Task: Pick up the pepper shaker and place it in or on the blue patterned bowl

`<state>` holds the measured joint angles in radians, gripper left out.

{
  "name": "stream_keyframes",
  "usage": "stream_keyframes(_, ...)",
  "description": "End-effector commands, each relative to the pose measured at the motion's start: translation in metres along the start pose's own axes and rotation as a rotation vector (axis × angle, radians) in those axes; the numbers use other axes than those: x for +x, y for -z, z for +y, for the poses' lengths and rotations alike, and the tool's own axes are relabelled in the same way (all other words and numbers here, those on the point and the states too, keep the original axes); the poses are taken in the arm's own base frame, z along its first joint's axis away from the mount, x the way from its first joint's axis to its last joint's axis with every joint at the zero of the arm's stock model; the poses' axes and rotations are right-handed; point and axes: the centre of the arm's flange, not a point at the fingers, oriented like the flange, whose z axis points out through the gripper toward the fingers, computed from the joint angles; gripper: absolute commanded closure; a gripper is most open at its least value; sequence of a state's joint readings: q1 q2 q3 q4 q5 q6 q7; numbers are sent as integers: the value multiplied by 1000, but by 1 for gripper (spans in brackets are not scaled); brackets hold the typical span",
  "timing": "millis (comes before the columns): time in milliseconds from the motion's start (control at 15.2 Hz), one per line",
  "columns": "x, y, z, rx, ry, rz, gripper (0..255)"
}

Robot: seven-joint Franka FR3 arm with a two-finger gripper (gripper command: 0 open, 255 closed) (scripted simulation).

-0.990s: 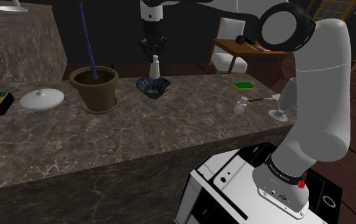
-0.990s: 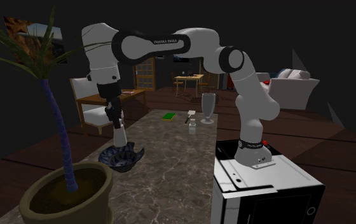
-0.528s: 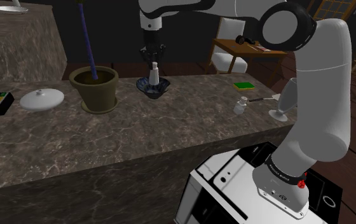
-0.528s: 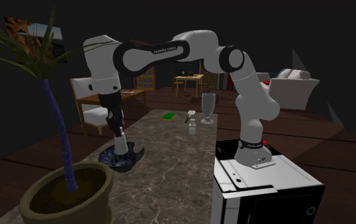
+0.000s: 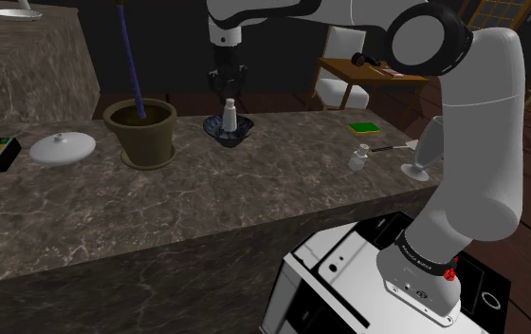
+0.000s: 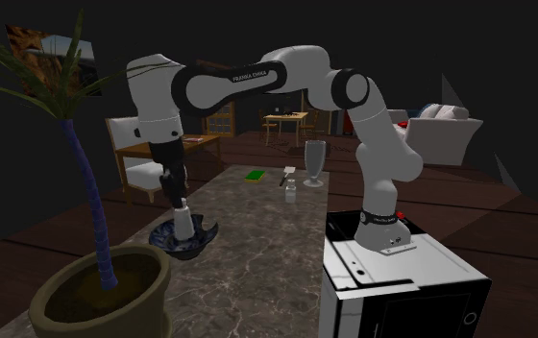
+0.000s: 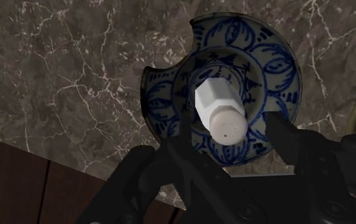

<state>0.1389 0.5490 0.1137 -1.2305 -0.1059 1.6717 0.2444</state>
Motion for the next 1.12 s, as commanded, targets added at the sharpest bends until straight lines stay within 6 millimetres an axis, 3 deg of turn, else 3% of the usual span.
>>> stream_keyframes(0, 0, 0, 0, 0, 0, 0, 0)
stream_keyframes(264, 0, 0, 0, 0, 0, 0, 0)
stream_keyframes(528, 0, 50, 0, 0, 0, 0, 0)
stream_keyframes(1056, 0, 50, 0, 0, 0, 0, 0)
